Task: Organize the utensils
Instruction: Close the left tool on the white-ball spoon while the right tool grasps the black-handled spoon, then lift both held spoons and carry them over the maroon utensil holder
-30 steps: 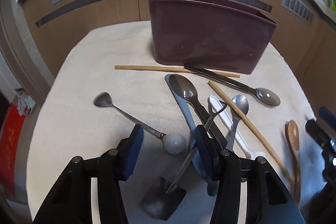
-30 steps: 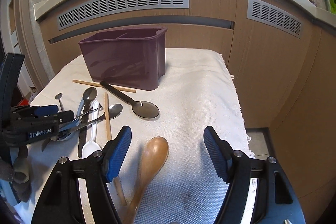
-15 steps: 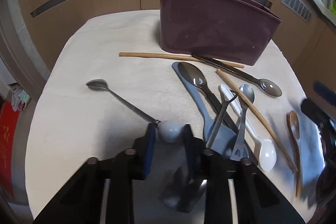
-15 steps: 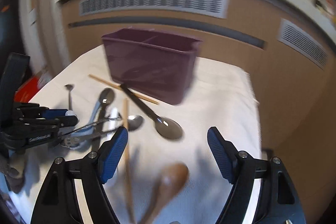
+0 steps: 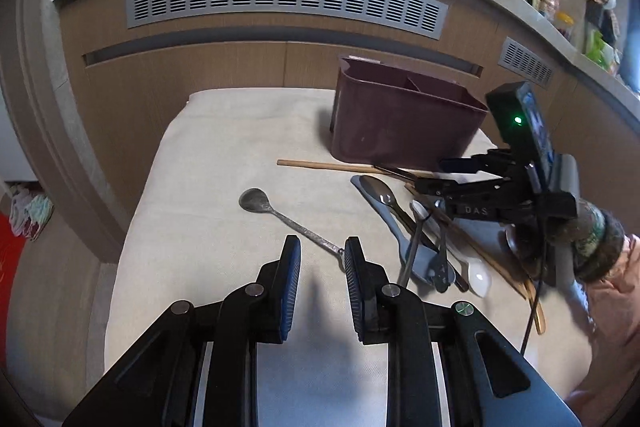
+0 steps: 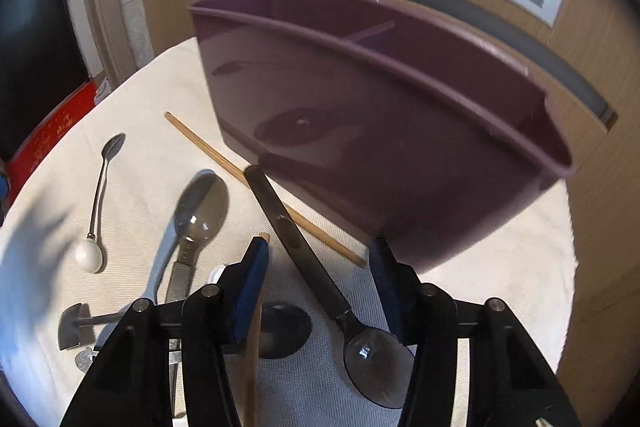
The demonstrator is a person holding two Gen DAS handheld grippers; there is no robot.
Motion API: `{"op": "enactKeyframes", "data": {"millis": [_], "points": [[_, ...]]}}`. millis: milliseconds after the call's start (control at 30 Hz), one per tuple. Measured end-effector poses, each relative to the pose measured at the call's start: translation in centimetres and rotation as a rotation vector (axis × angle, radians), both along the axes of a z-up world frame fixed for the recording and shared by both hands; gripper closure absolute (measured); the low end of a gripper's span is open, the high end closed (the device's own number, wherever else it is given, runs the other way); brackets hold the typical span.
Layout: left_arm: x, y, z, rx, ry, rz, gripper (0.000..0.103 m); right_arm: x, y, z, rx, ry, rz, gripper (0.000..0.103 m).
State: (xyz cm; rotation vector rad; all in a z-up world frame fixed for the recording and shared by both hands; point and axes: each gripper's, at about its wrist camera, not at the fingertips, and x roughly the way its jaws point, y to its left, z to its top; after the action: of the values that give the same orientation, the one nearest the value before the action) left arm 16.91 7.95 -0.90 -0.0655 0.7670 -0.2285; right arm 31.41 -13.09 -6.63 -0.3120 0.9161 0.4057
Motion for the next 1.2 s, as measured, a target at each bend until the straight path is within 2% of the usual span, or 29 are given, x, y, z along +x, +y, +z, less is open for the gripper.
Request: {"op": "enactKeyframes", "data": {"millis": [33,67,100,200,300,400,567,667,733,833,1000,1100,1167,1200], "points": [[0.1,-0.1,-0.3,0.007,0.005,-0.018,0.079,0.1,-0.3,-0.1,0.011,0.013,-0.016,0.063],[0.3,-0.3,-0.6,0.011,0.014,-0.032,0.079,0.1,-0.6,-0.5,0.008,0.053,-0.026,0.074],[0.5,-0.4,-1.0,0.013,0.027,-0.036,0.078,-0.1,-0.9,-0.5,0.015,0.049,-0.034,0.079],[1.7,-1.3,-2.7,-0.015,0.095,-0.032,0.078,-1.4,-1.8,-0.2,0.017,0.076,-0.064,0.087],[2.5,-2.5,-3.9,-0.034,0.129,-0.024,0.078,-3.3,-3.3,0.0,0.044,0.11,-0.099,0.093],[3.3,-3.7,-4.6,-0.03,0.157,-0.014,0.078,-4.9,-4.9,0.0,0.084,0.145,-0.121,0.093],[5.1,-6.1,-5.7,0.086,0.175,0.042,0.077,-7.8,-5.7,0.5,0.055,0.079,-0.115,0.093],[5.6,-6.6,-5.9,0.126,0.145,0.077,0.078,-8.8,-6.5,1.1,0.081,0.038,-0.105,0.09],[5.4,-6.5,-5.7,0.126,0.13,0.085,0.08,-8.6,-6.8,1.6,0.114,0.016,-0.103,0.09],[4.4,-6.1,-4.1,0.144,0.065,0.082,0.08,-7.4,-6.0,2.1,0.133,-0.005,-0.092,0.086],[2.8,-4.8,-0.4,0.126,-0.035,0.067,0.08,-4.6,-4.6,1.0,0.106,0.03,-0.111,0.077],[1.9,-3.9,1.3,0.101,-0.07,0.059,0.08,-3.8,-4.2,-0.2,0.089,0.082,-0.137,0.076],[1.4,-3.7,2.3,0.081,-0.084,0.046,0.08,-4.0,-4.1,-0.3,0.08,0.071,-0.137,0.077],[1.1,-3.6,2.7,0.074,-0.09,0.039,0.08,-4.3,-4.0,-0.3,0.061,0.061,-0.131,0.088]]}}
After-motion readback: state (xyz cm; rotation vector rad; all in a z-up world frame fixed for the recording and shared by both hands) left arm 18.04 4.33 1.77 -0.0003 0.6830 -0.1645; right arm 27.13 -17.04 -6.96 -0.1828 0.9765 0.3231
